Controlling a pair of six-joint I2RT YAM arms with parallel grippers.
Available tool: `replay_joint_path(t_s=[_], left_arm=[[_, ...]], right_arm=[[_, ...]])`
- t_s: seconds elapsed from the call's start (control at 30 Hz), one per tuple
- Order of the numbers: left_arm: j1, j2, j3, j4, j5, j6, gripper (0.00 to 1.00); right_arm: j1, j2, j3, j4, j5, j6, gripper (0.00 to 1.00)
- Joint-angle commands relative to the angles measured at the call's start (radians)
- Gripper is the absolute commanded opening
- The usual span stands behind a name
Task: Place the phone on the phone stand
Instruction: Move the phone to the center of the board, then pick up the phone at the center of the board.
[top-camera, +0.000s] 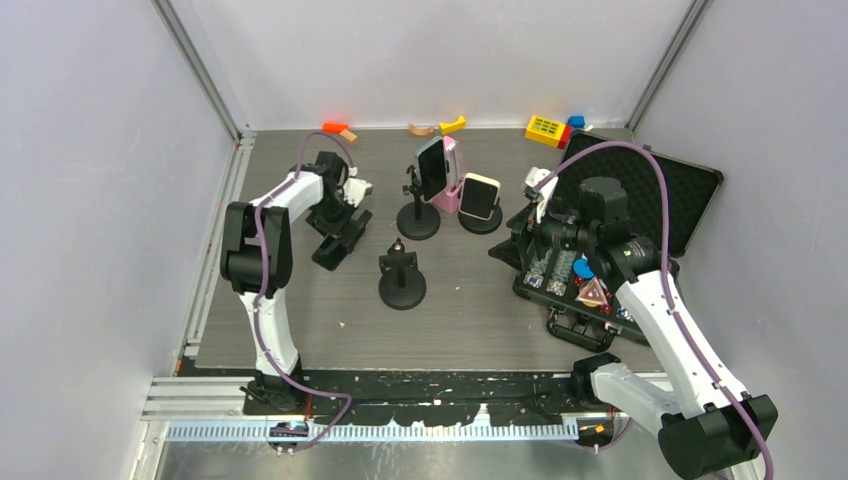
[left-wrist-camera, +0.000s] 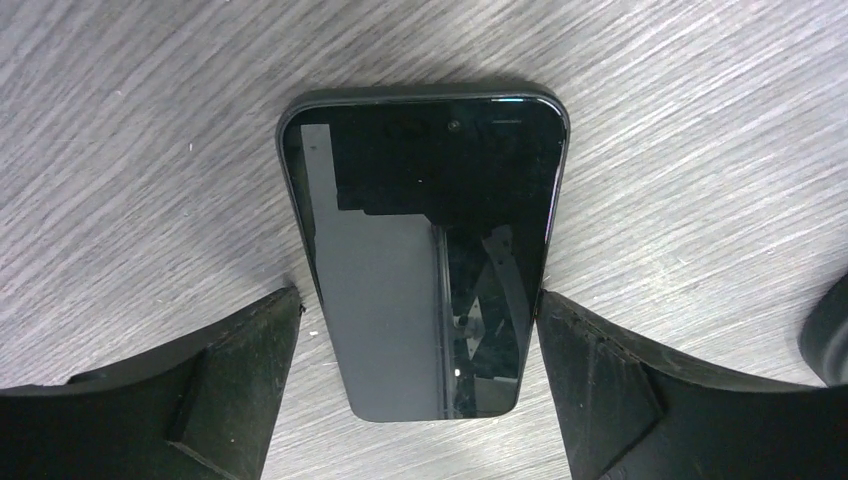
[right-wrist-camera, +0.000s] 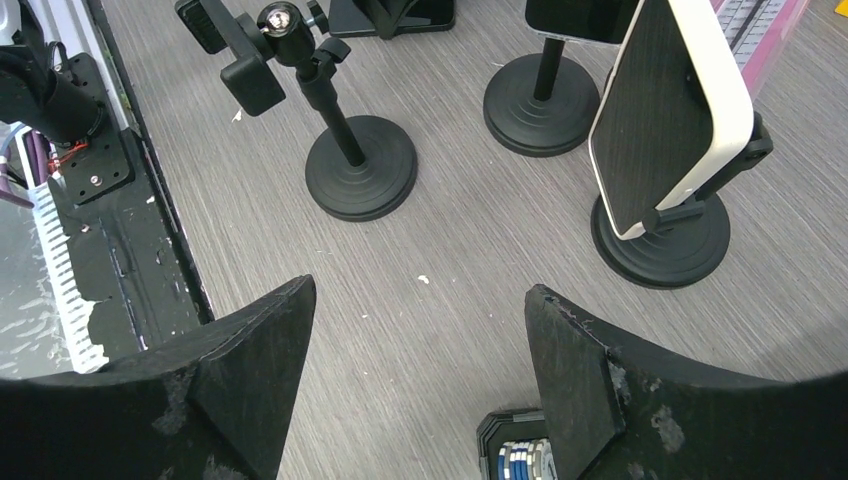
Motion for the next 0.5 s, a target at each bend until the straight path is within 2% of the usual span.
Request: replay_joint_path(t_s=[0.0,0.23,0.37,0.47], left_arm=[[-0.001,0.026,-0.011,0.057,-0.006,-0.002,0.88],[-0.01,-0.068,-0.15,0.165,-0.006,-0.003,0.68],[-0.01,-0.105,-0.189,0.19,0.015,-0.005,0.48],[-0.011,-0.145,-0.218,0.223,0.031,-0.005,0.38]], right_arm=[[-0.002,-0.008,-0.003,0.008,-0.021,-0.015,0.82],[-0.002,-0.008,0.004,0.024,-0.016,0.01,0.82],[-0.002,-0.006,0.026,0.056,0.01,0.073,0.83],[-0.001,0.013,0.064,0.05,0.021,0.115,0.83]])
